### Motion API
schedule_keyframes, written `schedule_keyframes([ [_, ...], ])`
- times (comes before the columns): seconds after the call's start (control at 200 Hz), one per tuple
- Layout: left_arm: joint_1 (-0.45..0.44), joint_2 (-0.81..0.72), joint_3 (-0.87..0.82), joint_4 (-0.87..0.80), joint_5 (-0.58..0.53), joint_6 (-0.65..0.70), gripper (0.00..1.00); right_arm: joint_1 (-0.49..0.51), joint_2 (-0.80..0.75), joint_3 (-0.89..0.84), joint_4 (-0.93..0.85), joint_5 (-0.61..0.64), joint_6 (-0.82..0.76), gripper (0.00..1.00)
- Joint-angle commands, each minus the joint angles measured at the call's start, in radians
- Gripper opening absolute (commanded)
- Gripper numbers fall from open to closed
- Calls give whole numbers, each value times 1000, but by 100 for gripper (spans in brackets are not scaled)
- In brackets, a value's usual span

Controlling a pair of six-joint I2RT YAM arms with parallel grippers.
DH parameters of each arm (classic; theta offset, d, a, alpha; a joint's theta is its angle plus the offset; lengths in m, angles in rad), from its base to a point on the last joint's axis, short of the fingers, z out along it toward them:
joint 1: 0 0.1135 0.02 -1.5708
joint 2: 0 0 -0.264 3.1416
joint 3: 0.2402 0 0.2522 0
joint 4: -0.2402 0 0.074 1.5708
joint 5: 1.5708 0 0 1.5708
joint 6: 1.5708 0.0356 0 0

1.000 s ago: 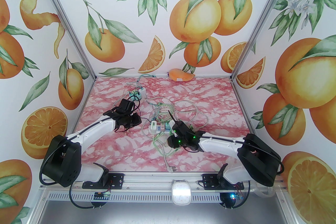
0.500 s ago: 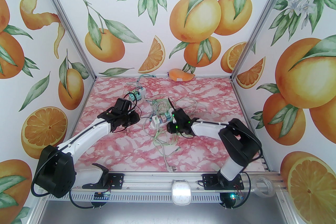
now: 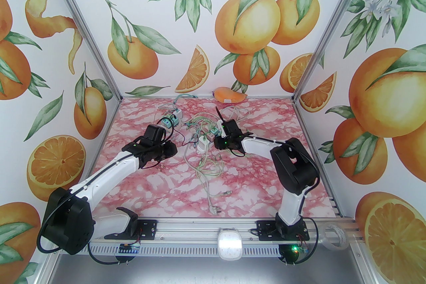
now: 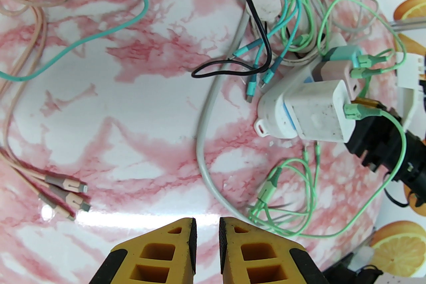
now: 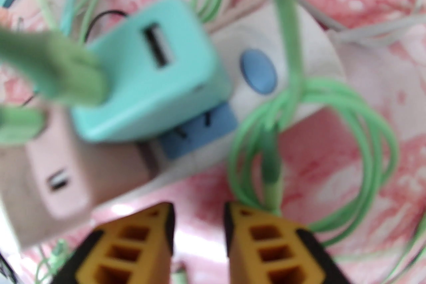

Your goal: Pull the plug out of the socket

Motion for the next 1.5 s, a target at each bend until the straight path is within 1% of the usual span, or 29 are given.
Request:
schedule_keyframes([
  [0.0, 10, 19, 34, 6, 3, 33, 23, 84, -138, -61, -46, 27, 7, 43],
  [0.135, 17, 31, 31, 27, 15, 35, 23, 196, -262, -182, -63, 76, 78, 47],
  [0.22, 21, 25, 27, 36, 12, 44, 24, 270, -310, -243, -64, 94, 116, 50],
  [0.255, 26, 23, 26, 38, 11, 48, 24, 307, -314, -259, -68, 108, 123, 53],
  [0.33, 37, 21, 27, 40, 12, 56, 26, 383, -295, -267, -99, 146, 123, 62],
  [0.385, 45, 19, 29, 40, 14, 62, 27, 425, -267, -264, -122, 188, 120, 64],
  [0.46, 53, 12, 32, 42, 17, 69, 28, 460, -230, -263, -143, 240, 118, 65],
  [0.565, 63, -1, 35, 36, 16, 76, 29, 476, -195, -246, -198, 310, 116, 65],
  [0.645, 64, -11, 31, 37, 15, 73, 30, 477, -183, -239, -237, 387, 119, 61],
  [0.761, 64, -10, 28, 42, 21, 71, 30, 463, -164, -231, -277, 478, 111, 56],
  [0.806, 64, -10, 29, 42, 27, 72, 30, 447, -162, -226, -298, 518, 117, 53],
  [0.866, 64, -12, 31, 43, 32, 73, 30, 407, -176, -228, -324, 556, 123, 51],
  [0.961, 65, -17, 27, 57, 37, 77, 30, 315, -228, -254, -325, 574, 121, 50],
  [1.076, 64, -5, 32, 82, 66, 81, 30, 174, -281, -282, -288, 495, 126, 49],
  [1.206, 45, 21, 48, 132, 104, 114, 31, 79, -252, -245, -299, 453, 129, 50],
  [1.301, 8, 56, 76, 159, 99, 174, 33, 59, -225, -208, -315, 427, 112, 53],
  [1.396, -37, 100, 123, 163, 70, 260, 36, 60, -252, -199, -314, 387, 120, 56],
  [1.496, -80, 152, 170, 179, 60, 360, 44, 60, -316, -206, -314, 357, 151, 59],
])
